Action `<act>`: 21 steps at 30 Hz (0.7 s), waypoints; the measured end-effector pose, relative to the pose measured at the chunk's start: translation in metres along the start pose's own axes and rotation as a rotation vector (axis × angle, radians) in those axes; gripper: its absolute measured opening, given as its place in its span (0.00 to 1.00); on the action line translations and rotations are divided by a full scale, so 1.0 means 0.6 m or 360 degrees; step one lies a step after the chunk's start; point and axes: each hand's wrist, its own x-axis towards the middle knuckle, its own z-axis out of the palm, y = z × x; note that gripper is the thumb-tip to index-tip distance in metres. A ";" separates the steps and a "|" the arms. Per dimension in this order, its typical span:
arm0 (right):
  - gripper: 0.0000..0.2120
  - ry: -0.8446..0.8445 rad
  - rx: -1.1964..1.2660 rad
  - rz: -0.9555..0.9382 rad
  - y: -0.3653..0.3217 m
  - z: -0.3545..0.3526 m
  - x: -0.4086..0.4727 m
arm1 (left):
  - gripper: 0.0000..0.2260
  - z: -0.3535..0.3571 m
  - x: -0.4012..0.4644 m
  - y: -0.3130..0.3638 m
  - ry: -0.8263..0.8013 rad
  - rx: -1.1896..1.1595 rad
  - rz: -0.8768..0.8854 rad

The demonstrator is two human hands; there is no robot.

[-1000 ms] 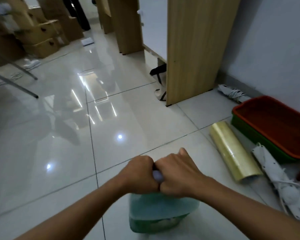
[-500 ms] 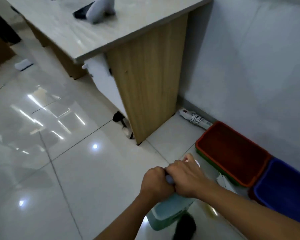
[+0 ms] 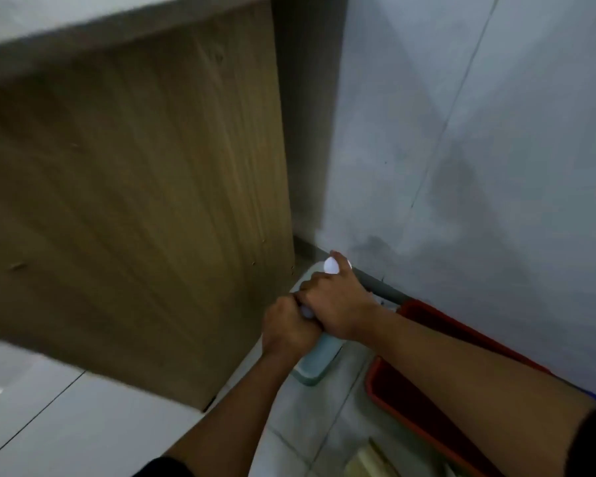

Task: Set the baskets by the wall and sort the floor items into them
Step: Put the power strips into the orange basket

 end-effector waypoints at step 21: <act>0.16 0.0027 0.0287 0.0104 0.100 0.095 0.062 | 0.20 0.080 0.158 0.002 -0.0234 0.0155 -0.0162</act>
